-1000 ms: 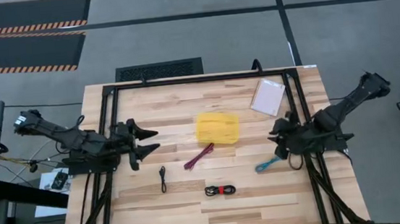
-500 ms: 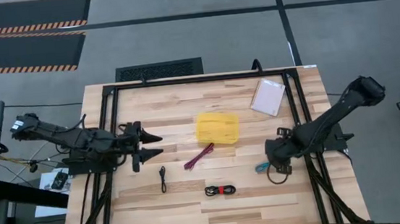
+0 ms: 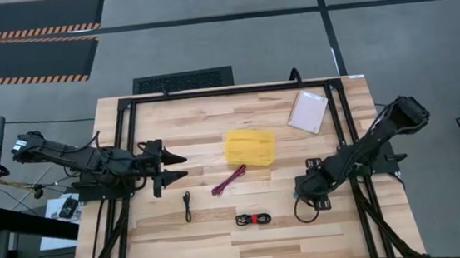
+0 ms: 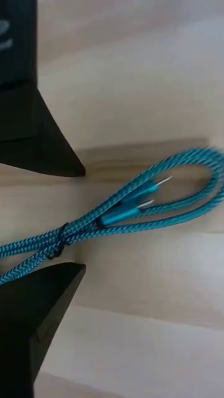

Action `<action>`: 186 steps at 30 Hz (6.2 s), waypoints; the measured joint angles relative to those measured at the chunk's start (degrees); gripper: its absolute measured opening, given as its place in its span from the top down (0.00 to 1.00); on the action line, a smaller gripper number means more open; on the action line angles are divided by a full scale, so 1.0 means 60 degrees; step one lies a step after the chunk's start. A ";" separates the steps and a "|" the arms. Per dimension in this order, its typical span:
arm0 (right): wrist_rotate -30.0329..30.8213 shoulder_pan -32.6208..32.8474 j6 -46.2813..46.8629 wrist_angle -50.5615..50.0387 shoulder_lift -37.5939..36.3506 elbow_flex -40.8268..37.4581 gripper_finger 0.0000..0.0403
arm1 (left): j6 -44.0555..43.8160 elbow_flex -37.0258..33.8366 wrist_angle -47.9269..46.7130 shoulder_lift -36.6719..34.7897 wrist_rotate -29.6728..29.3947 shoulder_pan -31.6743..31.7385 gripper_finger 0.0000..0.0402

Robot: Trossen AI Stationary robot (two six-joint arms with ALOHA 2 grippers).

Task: Pick and place USB-C Cables
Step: Put the blue charger cable into the yellow bin

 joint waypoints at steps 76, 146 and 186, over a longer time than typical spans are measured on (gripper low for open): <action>0.1256 -0.3086 -0.4709 1.3882 0.0645 0.1651 0.94 | 0.4098 0.0411 1.0688 0.6737 0.2690 0.1902 0.40; 0.2362 -0.3134 -0.3364 0.7889 -0.1816 0.1657 0.46 | 0.4505 0.2592 0.5582 0.6729 0.3364 0.3702 1.00; 0.3675 -0.1156 0.0096 0.2376 -0.3615 0.1654 0.54 | 0.6674 0.5162 0.2011 1.1254 0.2460 0.4535 1.00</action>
